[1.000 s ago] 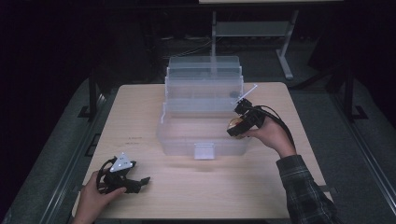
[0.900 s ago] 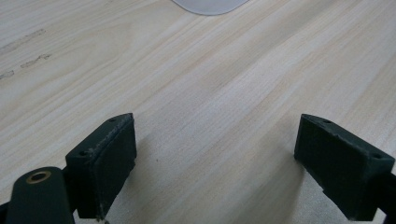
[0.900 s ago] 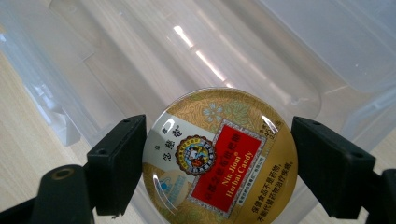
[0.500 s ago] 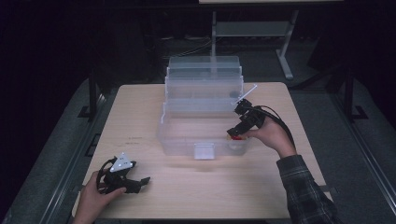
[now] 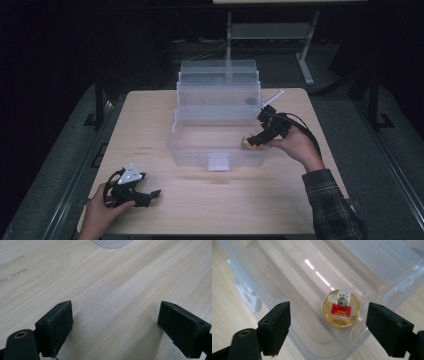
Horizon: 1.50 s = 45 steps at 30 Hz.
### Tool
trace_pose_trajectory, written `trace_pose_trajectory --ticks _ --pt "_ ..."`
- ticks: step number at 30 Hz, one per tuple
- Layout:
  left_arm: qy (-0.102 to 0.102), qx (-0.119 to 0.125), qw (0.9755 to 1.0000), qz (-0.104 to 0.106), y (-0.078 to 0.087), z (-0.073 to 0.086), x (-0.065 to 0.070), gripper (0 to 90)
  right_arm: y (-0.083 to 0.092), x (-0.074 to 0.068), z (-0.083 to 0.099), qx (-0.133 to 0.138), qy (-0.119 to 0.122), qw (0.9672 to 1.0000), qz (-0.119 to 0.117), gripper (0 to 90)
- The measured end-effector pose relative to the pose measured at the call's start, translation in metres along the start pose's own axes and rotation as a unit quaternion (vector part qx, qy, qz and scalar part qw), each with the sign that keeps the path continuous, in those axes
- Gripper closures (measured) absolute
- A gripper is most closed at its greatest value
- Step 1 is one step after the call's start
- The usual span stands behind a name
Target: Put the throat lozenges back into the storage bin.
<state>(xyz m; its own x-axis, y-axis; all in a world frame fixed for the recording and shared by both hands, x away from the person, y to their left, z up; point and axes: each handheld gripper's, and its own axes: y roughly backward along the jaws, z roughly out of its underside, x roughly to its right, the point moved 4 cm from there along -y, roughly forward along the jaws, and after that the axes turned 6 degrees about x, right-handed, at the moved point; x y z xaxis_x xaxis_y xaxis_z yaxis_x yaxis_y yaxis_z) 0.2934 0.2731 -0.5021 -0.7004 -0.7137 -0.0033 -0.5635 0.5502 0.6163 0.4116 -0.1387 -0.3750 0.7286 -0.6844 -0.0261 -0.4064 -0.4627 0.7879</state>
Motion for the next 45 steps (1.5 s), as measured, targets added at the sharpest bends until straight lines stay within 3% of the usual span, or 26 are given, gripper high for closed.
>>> trace_pose_trajectory --ticks 11,19,45 --pt "-0.001 0.0 1.0 -0.001 0.0 0.0 0.0 11.9 0.015 0.002 0.016 0.008 -0.007 0.9999 0.005 13.5" --pt "-0.001 0.0 1.0 -0.001 0.0 0.0 0.0 11.9 0.022 0.004 0.031 0.01 -0.016 0.9998 0.01 4.3" --pt "0.0 0.0 1.0 -0.001 0.0 0.0 0.0 11.9 0.014 -0.006 0.096 0.026 -0.031 0.9991 0.009 1.9"
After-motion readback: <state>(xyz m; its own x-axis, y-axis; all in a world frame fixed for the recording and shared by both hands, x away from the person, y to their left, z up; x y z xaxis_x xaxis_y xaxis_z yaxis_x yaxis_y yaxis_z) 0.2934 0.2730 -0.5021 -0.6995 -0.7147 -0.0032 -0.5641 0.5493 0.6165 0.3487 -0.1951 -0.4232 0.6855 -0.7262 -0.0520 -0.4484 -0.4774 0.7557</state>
